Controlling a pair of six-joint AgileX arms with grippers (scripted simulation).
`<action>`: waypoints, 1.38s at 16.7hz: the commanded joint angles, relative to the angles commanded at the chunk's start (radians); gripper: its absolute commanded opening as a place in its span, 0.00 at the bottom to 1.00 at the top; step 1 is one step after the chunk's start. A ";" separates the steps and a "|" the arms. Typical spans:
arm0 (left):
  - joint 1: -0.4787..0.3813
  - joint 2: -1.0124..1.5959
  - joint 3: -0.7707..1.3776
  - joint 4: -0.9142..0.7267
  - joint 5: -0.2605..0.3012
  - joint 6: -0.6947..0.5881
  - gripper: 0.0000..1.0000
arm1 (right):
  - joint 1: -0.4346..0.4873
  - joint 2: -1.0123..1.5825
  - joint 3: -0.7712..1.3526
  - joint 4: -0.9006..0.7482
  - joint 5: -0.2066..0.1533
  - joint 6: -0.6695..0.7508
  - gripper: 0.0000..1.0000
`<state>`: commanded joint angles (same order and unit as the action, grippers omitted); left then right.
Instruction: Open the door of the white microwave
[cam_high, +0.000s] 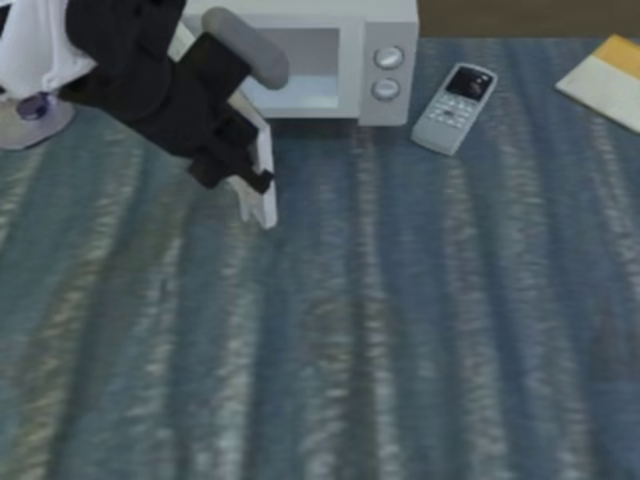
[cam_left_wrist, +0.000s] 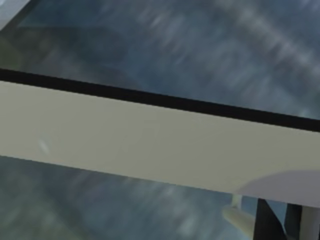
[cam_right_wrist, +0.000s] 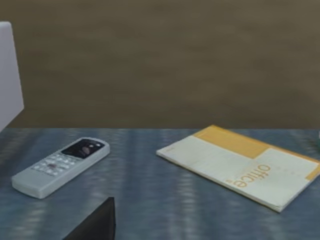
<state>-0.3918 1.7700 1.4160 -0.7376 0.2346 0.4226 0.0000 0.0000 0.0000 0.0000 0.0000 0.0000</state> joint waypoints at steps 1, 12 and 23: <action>0.009 -0.005 -0.005 -0.004 0.011 0.022 0.00 | 0.000 0.000 0.000 0.000 0.000 0.000 1.00; 0.018 -0.010 -0.010 -0.009 0.022 0.044 0.00 | 0.000 0.000 0.000 0.000 0.000 0.000 1.00; 0.018 -0.010 -0.010 -0.009 0.022 0.044 0.00 | 0.000 0.000 0.000 0.000 0.000 0.000 1.00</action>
<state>-0.3738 1.7603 1.4056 -0.7465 0.2565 0.4661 0.0000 0.0000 0.0000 0.0000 0.0000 0.0000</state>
